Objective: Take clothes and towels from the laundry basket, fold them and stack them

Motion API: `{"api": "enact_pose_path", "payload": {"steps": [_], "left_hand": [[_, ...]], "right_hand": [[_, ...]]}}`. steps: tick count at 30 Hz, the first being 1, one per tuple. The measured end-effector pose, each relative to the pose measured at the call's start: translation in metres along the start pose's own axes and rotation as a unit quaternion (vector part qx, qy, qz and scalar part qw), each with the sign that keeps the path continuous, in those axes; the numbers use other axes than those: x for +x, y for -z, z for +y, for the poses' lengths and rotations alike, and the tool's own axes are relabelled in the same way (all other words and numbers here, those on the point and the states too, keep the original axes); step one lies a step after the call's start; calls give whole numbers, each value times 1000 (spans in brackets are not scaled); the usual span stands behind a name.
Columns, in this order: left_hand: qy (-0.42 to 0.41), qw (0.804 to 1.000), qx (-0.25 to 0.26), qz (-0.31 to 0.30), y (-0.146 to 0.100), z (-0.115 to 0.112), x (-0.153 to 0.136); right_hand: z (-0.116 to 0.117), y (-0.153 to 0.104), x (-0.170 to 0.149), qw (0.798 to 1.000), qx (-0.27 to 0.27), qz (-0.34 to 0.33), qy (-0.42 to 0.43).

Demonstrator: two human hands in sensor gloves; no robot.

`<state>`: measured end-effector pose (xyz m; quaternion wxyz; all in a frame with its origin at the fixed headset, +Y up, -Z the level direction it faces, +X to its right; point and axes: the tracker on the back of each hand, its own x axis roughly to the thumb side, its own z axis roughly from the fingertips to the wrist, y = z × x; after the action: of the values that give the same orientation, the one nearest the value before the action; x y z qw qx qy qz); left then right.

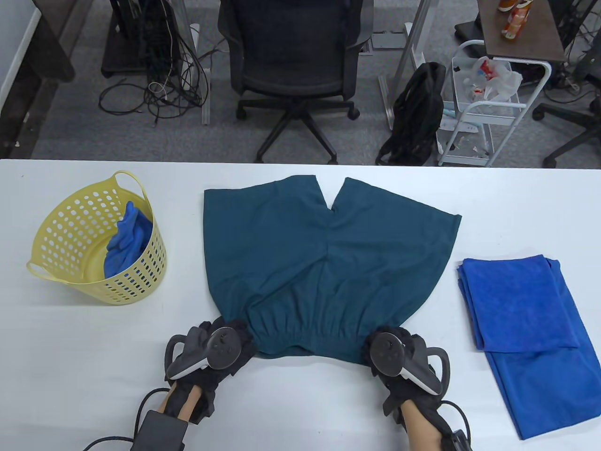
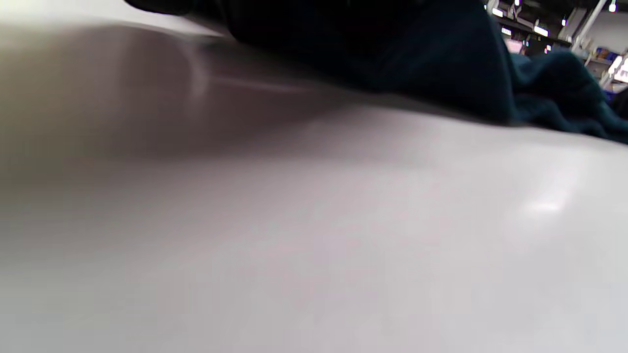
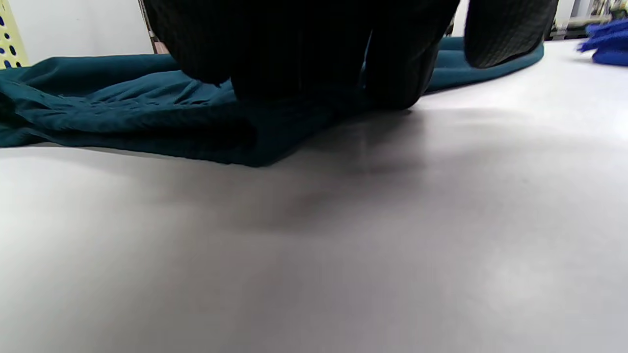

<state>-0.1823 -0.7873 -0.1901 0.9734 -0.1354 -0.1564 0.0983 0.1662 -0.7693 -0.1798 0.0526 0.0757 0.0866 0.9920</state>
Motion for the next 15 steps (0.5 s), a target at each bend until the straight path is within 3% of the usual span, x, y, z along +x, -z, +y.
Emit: {"api": "enact_pose_path", "payload": {"steps": [3,7,9,12,15], "left_hand": [[-11,999,14,27,3,1,4],[90,995,14,40,1,-2,14],[100,994,21,30,0,-4,16],[78,996,-41,-33,3,-5,12],[52,990,-119,-55,6,-8,6]], "right_hand": [[1,1,3,1000,0,6,-21],[4,2,5,999,26,14,-22],[4,2,3,999,41,15,-5],[5,2,0,996,83,-9,21],[7,3,-2,989,133,-39,56]]}}
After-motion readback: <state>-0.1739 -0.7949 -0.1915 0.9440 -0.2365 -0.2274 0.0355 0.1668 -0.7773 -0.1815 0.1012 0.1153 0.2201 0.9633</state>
